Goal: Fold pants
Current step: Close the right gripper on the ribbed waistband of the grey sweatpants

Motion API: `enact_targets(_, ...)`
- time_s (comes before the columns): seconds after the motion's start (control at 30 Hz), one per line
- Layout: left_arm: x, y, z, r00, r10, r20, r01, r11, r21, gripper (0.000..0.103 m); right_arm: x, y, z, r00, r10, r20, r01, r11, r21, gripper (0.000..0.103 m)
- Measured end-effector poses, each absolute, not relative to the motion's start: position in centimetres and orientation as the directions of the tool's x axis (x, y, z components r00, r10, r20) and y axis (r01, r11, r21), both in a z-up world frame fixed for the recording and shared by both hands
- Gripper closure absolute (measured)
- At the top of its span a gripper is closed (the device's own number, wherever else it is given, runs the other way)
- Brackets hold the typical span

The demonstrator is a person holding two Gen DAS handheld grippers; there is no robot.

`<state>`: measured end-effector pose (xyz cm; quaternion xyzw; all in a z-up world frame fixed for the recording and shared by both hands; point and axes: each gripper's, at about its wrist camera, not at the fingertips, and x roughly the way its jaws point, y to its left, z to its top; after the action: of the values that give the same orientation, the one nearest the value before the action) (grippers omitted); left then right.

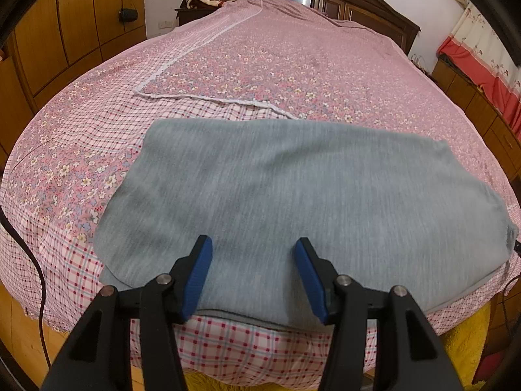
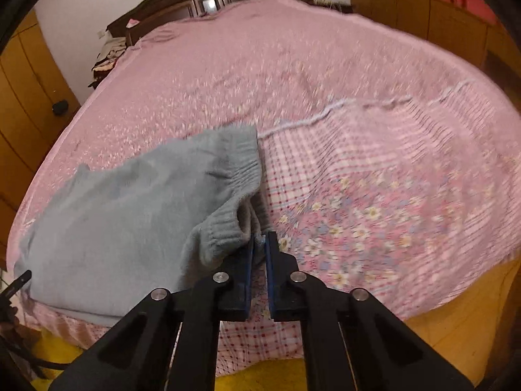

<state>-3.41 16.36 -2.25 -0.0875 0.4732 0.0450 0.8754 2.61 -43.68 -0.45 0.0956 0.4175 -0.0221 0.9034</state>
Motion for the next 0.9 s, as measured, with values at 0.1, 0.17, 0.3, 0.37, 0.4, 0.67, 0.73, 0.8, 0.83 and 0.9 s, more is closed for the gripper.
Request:
enact_targets(0.1,-3.4,16.4,-2.3,0.548,-0.004,-0.836,-0.162,0.981,-0.111,0.047,2.2,-43.9,-0.4,0.636,-0.014,-0.772,0.151,0.983,0.106,0.096)
enact_targets(0.17,-3.4,16.4,-2.3,0.550,-0.004,-0.835,-0.162,0.981,-0.111,0.047,2.3,-44.3,-1.1,0.605,-0.109,-0.789,0.211,0.977,0.027,0.102)
enact_targets(0.3,-3.4,16.4,-2.3,0.549,-0.003,-0.836,-0.159,0.981,-0.108,0.047,1.8,-46.1,-2.0,0.596,-0.151,-0.789,0.262,0.965,0.013,0.102)
enact_targets(0.37,-3.3,16.4,-2.3,0.544,-0.001,-0.839,-0.163,0.981,-0.107,0.047,1.1,-46.3,-1.4,0.604,-0.135,-0.786,0.252,0.967,0.028,0.102)
enact_targets(0.4,-3.3,16.4,-2.2,0.543,0.001,-0.840,-0.165,0.981,-0.105,0.047,0.8,-46.2,-1.0,0.612,-0.118,-0.782,0.245,0.968,0.046,0.102)
enact_targets(0.67,-3.4,16.2,-2.1,0.546,0.013,-0.838,-0.166,0.982,-0.093,0.047,0.1,-44.2,0.2,0.672,0.218,-0.708,0.166,0.887,0.431,0.051)
enact_targets(0.73,-3.4,16.2,-2.1,0.548,0.010,-0.837,-0.165,0.982,-0.096,0.047,0.8,-43.7,-0.6,0.651,0.258,-0.714,0.170,0.867,0.468,0.047)
enact_targets(0.8,-3.5,16.2,-2.1,0.550,0.006,-0.835,-0.160,0.982,-0.098,0.047,1.6,-43.1,-1.5,0.635,0.244,-0.733,0.189,0.871,0.453,0.047)
enact_targets(0.83,-3.6,16.2,-2.1,0.551,0.005,-0.834,-0.158,0.982,-0.099,0.047,2.0,-43.0,-1.9,0.632,0.229,-0.741,0.202,0.874,0.442,0.047)
enact_targets(0.9,-3.8,16.3,-2.1,0.553,-0.001,-0.833,-0.156,0.982,-0.104,0.047,2.7,-42.9,-2.7,0.633,0.221,-0.742,0.216,0.870,0.443,0.047)
